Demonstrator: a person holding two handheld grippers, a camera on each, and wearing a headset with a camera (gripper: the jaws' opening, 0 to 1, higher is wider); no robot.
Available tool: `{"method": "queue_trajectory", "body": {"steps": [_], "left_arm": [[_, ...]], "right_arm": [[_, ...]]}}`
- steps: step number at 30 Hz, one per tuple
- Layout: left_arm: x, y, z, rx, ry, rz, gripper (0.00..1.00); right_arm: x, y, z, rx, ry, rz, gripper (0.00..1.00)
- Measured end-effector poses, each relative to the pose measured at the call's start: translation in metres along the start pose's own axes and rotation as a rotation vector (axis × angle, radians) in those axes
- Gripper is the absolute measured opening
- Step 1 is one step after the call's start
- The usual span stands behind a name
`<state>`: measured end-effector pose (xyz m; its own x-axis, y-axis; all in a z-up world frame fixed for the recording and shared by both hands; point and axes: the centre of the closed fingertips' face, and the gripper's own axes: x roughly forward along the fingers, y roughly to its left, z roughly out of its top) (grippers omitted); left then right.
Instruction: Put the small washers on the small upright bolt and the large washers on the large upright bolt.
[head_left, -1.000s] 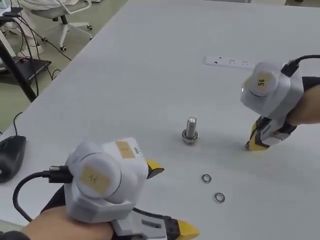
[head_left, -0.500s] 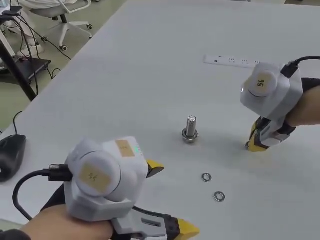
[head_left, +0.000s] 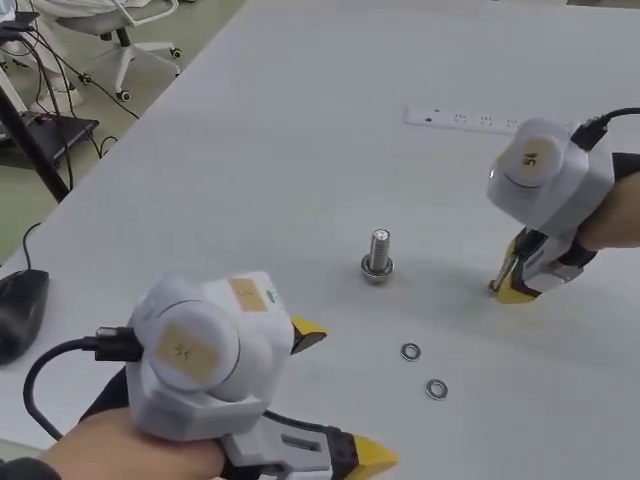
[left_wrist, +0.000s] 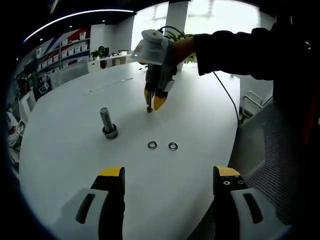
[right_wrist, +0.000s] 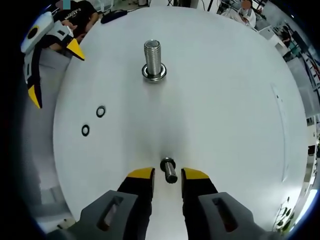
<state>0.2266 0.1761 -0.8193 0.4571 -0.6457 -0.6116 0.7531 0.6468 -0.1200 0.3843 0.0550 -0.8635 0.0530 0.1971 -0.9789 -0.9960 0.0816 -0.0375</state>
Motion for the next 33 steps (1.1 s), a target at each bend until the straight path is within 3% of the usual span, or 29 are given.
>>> {"method": "queue_trajectory", "body": {"steps": [14, 33], "left_arm": [[0.000, -0.002, 0.001, 0.008, 0.000, -0.005, 0.71], [0.000, -0.007, 0.002, 0.023, -0.005, -0.018, 0.71]], "right_arm": [[-0.008, 0.005, -0.018, 0.036, -0.002, -0.017, 0.25], [-0.013, 0.039, -0.025, 0.051, -0.004, -0.004, 0.26]]}}
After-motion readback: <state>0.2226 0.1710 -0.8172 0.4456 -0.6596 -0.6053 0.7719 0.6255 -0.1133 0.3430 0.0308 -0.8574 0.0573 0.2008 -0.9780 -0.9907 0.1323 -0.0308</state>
